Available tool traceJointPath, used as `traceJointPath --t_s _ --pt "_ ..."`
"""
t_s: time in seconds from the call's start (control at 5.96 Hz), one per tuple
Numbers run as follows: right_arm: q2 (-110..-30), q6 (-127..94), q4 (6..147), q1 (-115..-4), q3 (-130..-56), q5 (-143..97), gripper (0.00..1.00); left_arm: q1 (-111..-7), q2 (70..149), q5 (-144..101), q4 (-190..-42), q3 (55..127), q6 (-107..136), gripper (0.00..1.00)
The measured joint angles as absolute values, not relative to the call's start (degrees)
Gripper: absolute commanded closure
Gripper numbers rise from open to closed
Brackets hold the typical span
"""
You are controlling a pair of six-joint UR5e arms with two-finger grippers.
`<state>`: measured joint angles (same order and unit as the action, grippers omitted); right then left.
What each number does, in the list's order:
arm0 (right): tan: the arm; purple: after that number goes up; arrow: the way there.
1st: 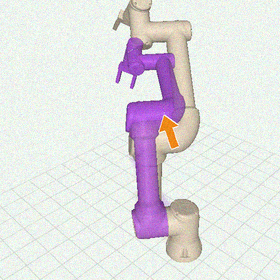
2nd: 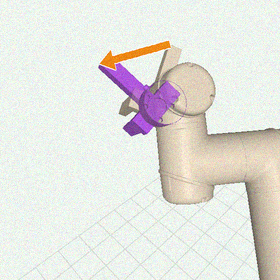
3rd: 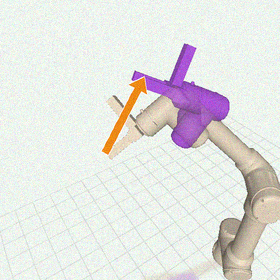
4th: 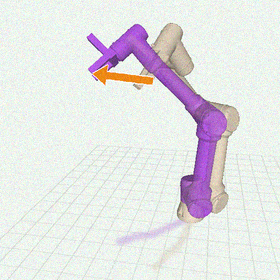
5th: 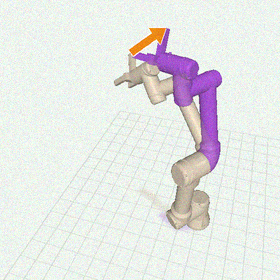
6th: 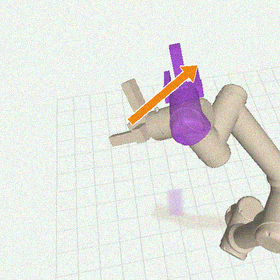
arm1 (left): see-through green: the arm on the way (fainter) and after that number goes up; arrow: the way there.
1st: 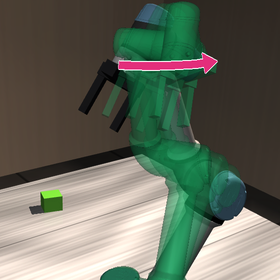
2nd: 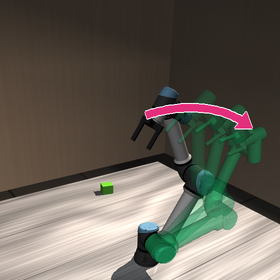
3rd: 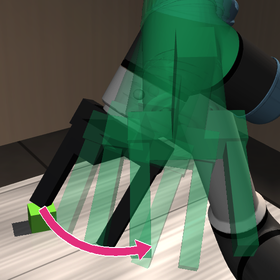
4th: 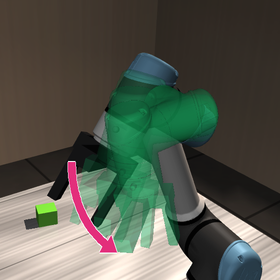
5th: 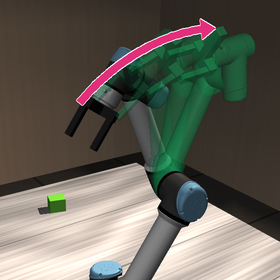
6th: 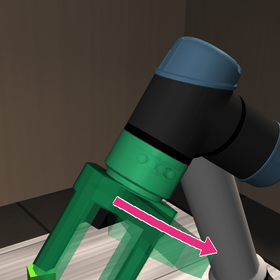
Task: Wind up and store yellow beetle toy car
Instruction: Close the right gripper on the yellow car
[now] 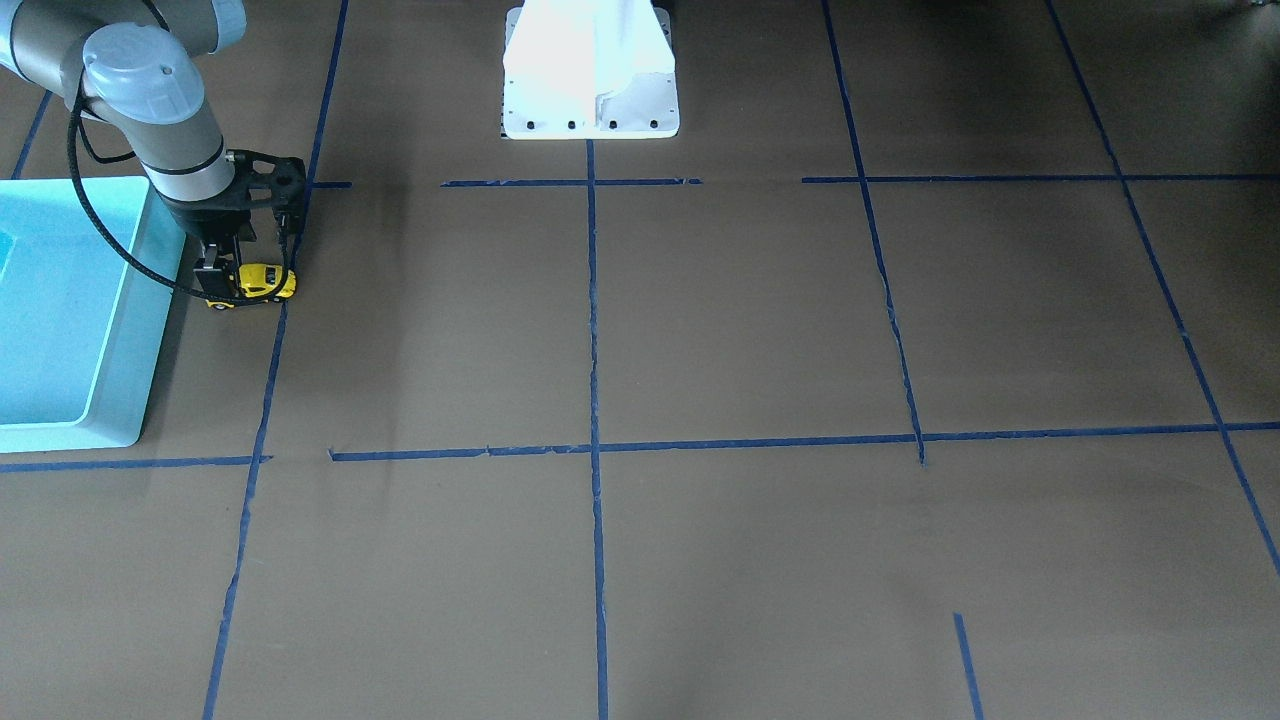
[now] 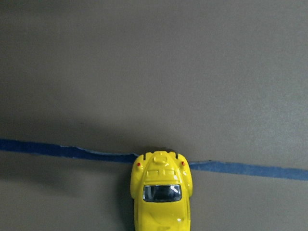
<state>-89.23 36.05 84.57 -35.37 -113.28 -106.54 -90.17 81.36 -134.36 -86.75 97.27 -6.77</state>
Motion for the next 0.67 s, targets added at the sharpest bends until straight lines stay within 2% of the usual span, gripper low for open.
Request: traceJointPath --t_s 0.34,0.5,0.67 --pt "-88.89 36.87 84.4 -34.76 -111.52 -106.12 0.0 -90.18 81.33 -134.34 -86.75 97.18 -6.77 0.0" --pt "-88.58 36.83 82.71 -34.39 -109.74 -106.12 0.17 -90.18 81.36 -134.34 -86.75 97.19 -6.77 0.0" --pt "-88.52 36.79 80.15 -34.18 -108.35 -106.13 0.73 -90.18 81.38 -134.31 -86.75 97.2 -6.77 0.0"
